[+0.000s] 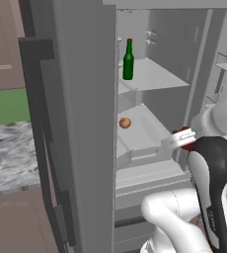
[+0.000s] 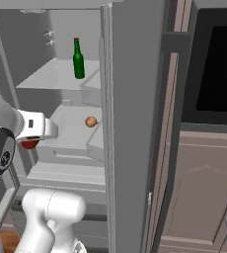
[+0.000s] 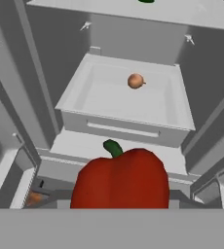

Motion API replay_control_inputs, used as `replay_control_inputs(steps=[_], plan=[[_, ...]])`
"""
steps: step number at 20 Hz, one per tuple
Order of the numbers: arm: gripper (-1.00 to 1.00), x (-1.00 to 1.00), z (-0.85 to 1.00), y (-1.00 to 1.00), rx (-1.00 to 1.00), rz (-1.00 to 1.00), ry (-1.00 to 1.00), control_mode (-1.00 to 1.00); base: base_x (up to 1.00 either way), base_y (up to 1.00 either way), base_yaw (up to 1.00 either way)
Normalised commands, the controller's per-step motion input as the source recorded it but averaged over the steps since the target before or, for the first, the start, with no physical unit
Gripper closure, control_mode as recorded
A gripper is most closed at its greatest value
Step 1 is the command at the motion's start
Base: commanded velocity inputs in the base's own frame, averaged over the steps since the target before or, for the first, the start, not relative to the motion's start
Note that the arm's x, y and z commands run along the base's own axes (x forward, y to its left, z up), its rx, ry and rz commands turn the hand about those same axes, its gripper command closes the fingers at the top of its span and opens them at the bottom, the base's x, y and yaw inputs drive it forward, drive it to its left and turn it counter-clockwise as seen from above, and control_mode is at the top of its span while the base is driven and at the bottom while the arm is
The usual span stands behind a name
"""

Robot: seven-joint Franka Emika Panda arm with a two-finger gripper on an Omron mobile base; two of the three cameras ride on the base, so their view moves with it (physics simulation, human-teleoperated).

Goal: Place the beer on the top shelf of the fridge to keep it out of children's reach, and place the onion and bell pepper on lower shelves for easy access.

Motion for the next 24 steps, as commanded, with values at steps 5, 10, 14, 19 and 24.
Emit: replay_control_inputs(steps=[5,10,14,19,24], plan=[[1.0,0.59,-0.33,0.0,0.0,0.04,0.01,-1.0,0.0,0.0,0.0],[1.0,0.54,-0.45,0.0,0.0,0.02,0.0,-1.0,0.0,0.0,0.0],[1.0,0.56,-0.59,0.0,0.0,0.01,0.0,-1.0,0.0,0.0,0.0],[1.0,0.64,-0.57,0.0,0.0,0.0,0.02,-1.0,0.0,0.0,0.0],[1.0,0.71,-0.47,0.0,0.0,0.01,0.03,-1.0,0.0,0.0,0.0]])
